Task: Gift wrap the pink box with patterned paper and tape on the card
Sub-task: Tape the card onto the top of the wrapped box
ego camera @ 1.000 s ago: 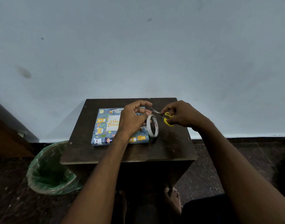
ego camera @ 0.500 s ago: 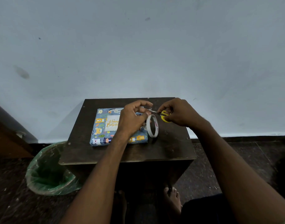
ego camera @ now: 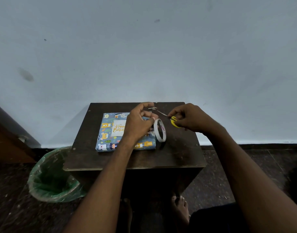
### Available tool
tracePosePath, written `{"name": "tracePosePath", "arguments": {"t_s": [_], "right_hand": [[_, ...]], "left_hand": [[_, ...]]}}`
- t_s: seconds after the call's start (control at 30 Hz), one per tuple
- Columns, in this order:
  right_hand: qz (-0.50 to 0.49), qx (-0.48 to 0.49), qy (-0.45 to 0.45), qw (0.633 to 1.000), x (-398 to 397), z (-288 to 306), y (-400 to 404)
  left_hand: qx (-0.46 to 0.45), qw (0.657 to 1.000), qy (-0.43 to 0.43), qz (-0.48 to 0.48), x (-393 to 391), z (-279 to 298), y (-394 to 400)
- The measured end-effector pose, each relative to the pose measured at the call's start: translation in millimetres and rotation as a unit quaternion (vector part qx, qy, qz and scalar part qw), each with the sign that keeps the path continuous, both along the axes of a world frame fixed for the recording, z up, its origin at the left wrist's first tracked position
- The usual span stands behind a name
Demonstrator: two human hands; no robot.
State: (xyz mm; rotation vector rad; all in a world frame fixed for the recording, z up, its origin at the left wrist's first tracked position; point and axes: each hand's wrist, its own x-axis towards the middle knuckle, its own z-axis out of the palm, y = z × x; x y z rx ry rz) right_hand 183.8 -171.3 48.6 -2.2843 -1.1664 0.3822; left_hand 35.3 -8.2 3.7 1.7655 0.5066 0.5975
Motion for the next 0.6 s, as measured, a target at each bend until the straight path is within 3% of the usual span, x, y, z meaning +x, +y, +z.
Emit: {"name": "tracePosePath", "arguments": {"t_s": [0.27,0.47,0.6], "right_hand": [[-0.038,-0.171,-0.103,0.979,-12.6,-24.5,15.6],[-0.054,-0.173,-0.125,0.975,-20.9,-27.4,24.2],[-0.076,-0.081,-0.137,0.984,-17.4,-28.3,20.1]], "left_hand": [[-0.005,1.0,-0.02,-0.01,1.1,0.3,0.9],[0.002,0.998,-0.043,-0.036,0.6,2.3,-1.8],[-0.001,0.997,-0.046,-0.058,0.1,0.3,-0.9]]}}
